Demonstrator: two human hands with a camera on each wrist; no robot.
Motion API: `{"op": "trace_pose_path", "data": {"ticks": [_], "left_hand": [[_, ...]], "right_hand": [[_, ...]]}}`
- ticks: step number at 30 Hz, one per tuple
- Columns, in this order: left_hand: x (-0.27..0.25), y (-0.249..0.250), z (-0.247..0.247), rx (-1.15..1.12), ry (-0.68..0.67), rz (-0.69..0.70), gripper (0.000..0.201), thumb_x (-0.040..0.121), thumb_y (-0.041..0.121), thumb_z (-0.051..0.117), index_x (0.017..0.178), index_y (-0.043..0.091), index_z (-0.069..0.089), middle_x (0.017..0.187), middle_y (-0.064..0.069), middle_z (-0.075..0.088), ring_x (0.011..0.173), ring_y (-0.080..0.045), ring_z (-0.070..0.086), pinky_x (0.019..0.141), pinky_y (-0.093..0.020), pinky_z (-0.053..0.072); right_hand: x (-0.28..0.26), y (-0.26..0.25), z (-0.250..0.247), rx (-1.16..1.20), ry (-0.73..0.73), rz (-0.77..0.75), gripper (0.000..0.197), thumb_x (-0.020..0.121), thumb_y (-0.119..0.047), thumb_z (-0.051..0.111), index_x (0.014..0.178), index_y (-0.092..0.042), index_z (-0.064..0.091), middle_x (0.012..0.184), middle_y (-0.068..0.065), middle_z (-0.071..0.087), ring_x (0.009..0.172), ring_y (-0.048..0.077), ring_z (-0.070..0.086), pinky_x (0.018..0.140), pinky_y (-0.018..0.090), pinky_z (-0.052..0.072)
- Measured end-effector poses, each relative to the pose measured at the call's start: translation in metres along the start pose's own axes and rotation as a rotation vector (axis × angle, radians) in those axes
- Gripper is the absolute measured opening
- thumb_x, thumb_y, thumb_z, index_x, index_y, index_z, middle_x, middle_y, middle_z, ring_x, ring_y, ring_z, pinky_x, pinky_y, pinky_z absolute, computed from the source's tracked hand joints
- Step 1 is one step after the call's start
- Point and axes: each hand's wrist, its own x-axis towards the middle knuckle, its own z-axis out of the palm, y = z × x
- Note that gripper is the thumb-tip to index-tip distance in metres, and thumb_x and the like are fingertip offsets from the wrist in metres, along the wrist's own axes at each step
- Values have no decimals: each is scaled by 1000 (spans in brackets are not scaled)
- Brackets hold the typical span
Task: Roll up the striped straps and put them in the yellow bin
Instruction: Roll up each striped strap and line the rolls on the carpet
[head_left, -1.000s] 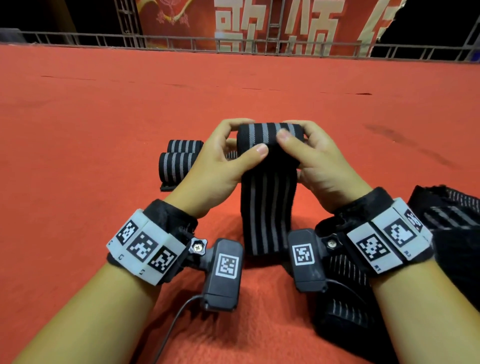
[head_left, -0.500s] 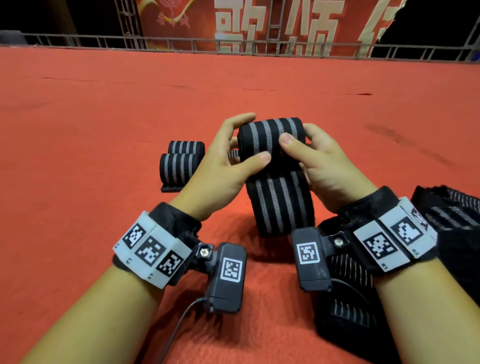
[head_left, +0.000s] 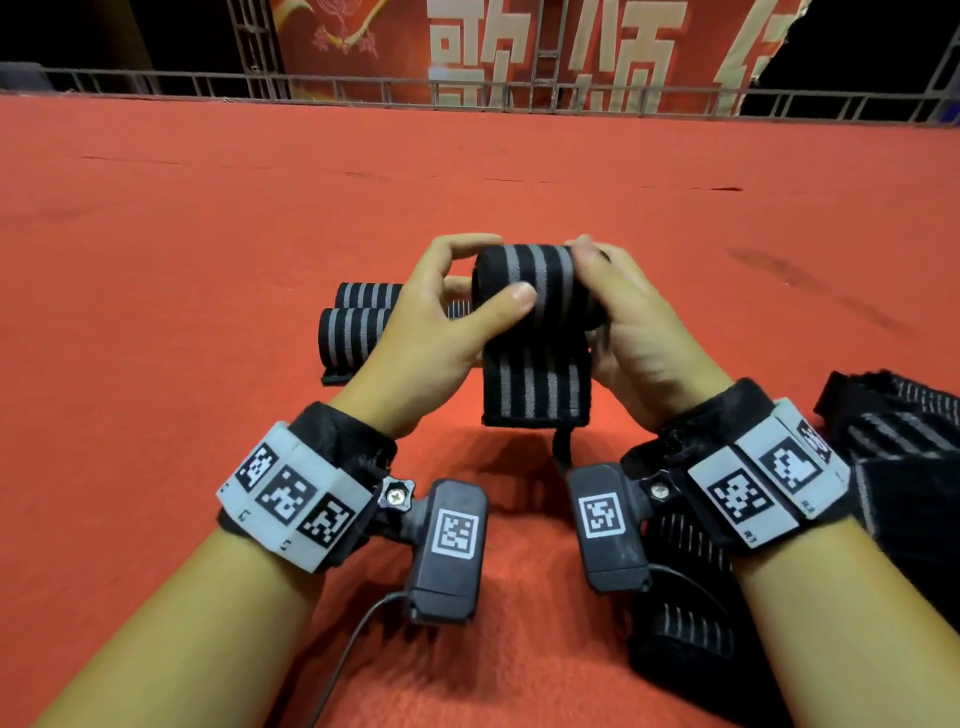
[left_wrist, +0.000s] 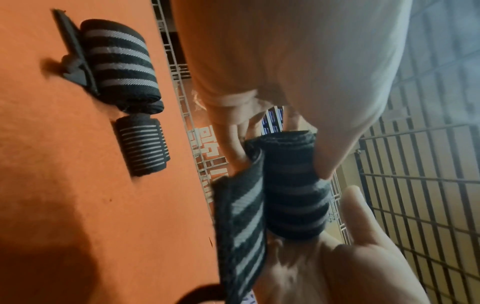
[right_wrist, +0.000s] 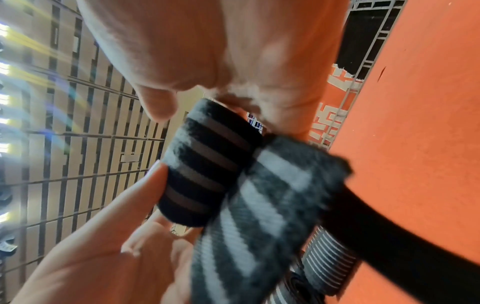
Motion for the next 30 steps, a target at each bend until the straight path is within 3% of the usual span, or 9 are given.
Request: {"op": "trace_pose_path", "data": {"ticks": [4, 6, 10, 12, 15, 19, 23, 28, 30], "left_hand": [[-2, -5, 2, 54, -76, -8, 49, 82, 38, 72, 126, 35, 50, 120, -7, 62, 100, -17, 68, 76, -28, 57], [-1, -5, 3, 0, -57, -89, 44, 86, 45, 68, 125, 32, 51, 116, -5, 63, 97, -12, 69, 70, -26, 56], [1, -5, -3, 26, 3, -21, 45, 84, 27, 75, 123, 25, 52, 114, -11, 60, 90, -13, 68, 69, -26, 55], [0, -6, -3, 76, -31, 10, 49, 81, 27, 78, 123, 27, 51, 118, -10, 60, 93, -13, 68, 73, -26, 56], [1, -10, 1, 26, -37, -65, 55, 77, 44, 72, 125, 32, 49, 122, -11, 61, 101, -16, 68, 74, -30, 58], [4, -13, -3, -6, 36, -71, 52, 77, 39, 73, 123, 30, 51, 119, -15, 64, 105, -25, 68, 79, -39, 60], [3, -17, -2, 29, 58, -58, 48, 76, 38, 74, 119, 33, 54, 114, -12, 66, 107, -26, 66, 73, -30, 55], [-3, -11, -6, 9, 89, -92, 54, 74, 45, 74, 124, 36, 56, 120, -9, 64, 109, -22, 66, 88, -45, 58], [-8, -5, -12, 8, 117, -95, 64, 71, 51, 74, 129, 36, 52, 122, -1, 65, 114, -16, 63, 91, -40, 55]], "right_hand": [[-2, 0, -4, 0, 10, 54, 26, 92, -28, 61, 113, -12, 58, 99, 4, 68, 89, 16, 67, 84, 41, 56], [-3, 1, -2, -7, 27, 36, 41, 84, -26, 68, 119, -12, 53, 99, 5, 67, 88, 19, 68, 83, 42, 56], [-3, 1, 3, 57, 43, 85, 47, 89, -38, 64, 122, -6, 52, 114, 18, 67, 100, 30, 68, 87, 51, 55], [-3, 1, 0, 44, 50, 108, 36, 95, -29, 58, 119, -3, 53, 114, 22, 66, 100, 33, 68, 89, 57, 53], [-2, 2, -1, 32, 84, 50, 26, 91, -18, 63, 114, -6, 57, 103, 16, 68, 90, 27, 68, 86, 51, 56], [-2, 6, -1, 35, 20, 67, 24, 93, -20, 61, 115, -13, 56, 96, 8, 70, 81, 21, 70, 70, 40, 58], [-1, 9, -9, -47, -46, 142, 24, 91, -25, 63, 114, -21, 59, 91, -1, 71, 81, 19, 72, 68, 40, 57], [-4, 2, -9, -129, -92, 84, 36, 89, -11, 65, 123, -20, 60, 104, 13, 69, 86, 23, 70, 63, 37, 57], [-10, -4, 0, -174, -87, 31, 34, 90, -11, 65, 122, -21, 60, 106, 15, 68, 87, 24, 69, 62, 39, 58]]}}
